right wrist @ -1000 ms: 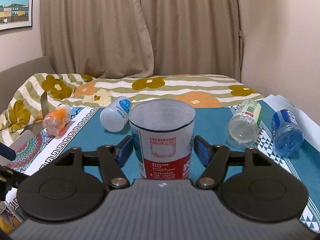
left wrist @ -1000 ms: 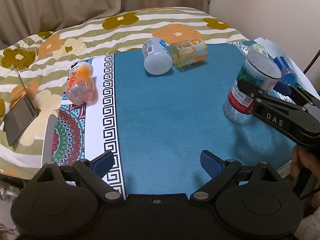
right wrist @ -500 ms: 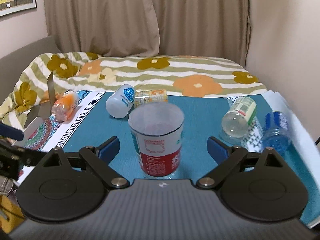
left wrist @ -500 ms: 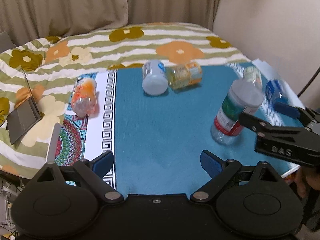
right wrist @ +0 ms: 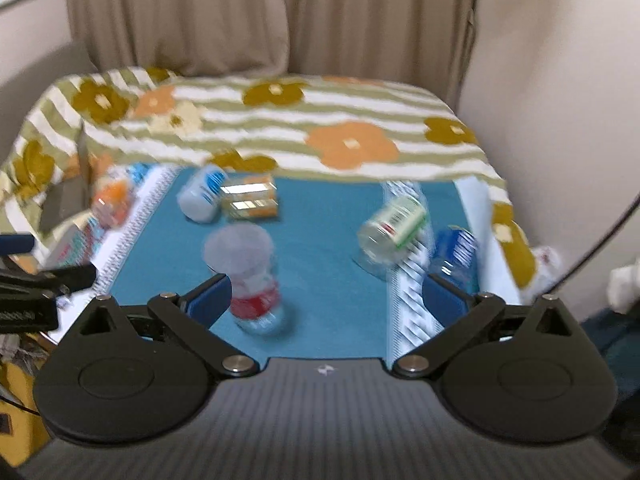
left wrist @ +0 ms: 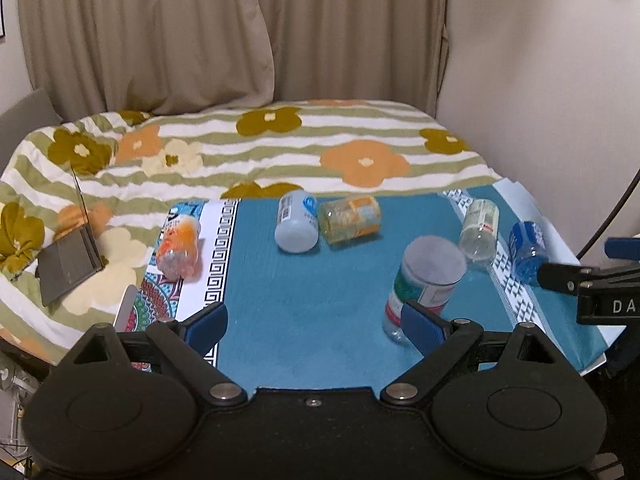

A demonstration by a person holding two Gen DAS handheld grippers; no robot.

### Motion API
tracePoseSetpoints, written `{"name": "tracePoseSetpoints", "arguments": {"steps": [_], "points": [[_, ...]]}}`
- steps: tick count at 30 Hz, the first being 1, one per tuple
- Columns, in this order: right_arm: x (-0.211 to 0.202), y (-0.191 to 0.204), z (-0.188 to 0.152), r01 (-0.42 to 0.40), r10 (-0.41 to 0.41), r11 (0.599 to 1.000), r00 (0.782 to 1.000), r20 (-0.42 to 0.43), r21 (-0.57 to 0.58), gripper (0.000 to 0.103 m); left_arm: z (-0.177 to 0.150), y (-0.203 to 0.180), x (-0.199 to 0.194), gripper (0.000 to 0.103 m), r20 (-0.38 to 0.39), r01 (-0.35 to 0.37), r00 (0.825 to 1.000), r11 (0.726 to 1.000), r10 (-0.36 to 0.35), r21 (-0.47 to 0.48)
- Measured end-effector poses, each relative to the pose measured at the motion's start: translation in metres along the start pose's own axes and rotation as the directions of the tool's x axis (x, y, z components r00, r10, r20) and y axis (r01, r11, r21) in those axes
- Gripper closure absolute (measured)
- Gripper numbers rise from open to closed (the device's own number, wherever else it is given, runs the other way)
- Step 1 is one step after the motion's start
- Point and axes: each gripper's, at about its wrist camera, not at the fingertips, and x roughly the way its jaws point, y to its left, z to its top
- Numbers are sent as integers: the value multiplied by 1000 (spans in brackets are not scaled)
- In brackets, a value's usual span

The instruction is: Flip cup upright

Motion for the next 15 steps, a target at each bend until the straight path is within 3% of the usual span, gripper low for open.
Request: {"name": "tracePoseSetpoints", "arguments": {"steps": [15], "points": [[6, -30, -17, 25, -20, 997, 997, -69, 76, 0, -4, -18, -4, 7, 22, -24, 999, 999, 24, 27]]}}
